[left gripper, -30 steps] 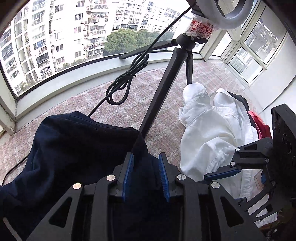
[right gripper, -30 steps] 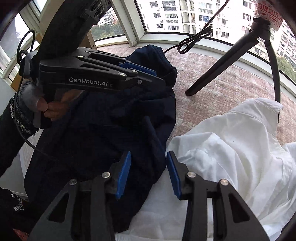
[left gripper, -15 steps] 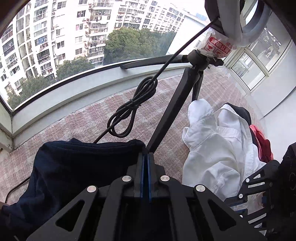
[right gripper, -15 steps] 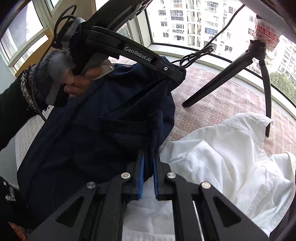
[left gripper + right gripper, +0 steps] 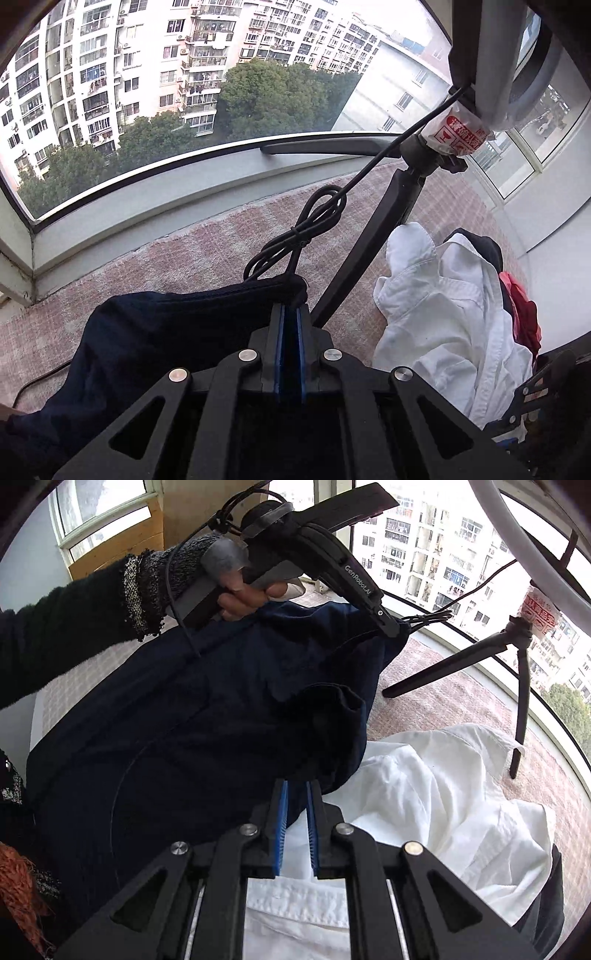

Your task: Fold clothes

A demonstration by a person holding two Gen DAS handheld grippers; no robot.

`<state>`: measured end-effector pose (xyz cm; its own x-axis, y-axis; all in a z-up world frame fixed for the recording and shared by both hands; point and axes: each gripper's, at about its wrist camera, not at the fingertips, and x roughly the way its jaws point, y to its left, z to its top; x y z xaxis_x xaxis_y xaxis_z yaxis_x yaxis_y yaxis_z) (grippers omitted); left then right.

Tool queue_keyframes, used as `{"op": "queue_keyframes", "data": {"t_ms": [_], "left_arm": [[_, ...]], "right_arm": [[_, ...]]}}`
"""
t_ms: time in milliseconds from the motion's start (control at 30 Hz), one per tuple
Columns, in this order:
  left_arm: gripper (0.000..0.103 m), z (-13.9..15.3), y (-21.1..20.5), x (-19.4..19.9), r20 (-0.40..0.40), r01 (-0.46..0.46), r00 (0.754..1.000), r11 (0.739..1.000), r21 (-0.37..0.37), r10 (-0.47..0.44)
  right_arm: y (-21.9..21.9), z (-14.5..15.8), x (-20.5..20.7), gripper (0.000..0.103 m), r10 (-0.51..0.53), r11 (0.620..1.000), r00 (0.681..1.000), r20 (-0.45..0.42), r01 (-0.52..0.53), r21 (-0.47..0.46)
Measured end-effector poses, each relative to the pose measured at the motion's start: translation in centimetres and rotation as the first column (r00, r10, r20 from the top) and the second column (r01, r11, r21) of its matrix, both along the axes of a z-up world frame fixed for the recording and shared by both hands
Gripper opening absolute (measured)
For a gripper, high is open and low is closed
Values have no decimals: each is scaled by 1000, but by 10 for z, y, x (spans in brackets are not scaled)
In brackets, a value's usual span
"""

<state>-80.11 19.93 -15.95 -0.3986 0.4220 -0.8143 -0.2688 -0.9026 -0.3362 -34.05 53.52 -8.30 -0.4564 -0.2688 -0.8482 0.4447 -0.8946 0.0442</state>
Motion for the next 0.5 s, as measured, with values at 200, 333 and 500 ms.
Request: {"op": "queue_keyframes", "data": {"t_ms": [200, 333, 500], "left_arm": [[25, -11, -11, 49, 28, 63, 998, 988, -140, -59], [25, -46, -6, 48, 108, 73, 993, 983, -169, -55], [7, -60, 5, 34, 119, 90, 990, 986, -139, -73]], "right_arm": [[21, -4, -25, 29, -115, 993, 993, -4, 115, -17], [19, -16, -50, 30, -123, 992, 992, 2, 123, -19], [4, -19, -48, 28, -73, 993, 997, 17, 75, -94]]}}
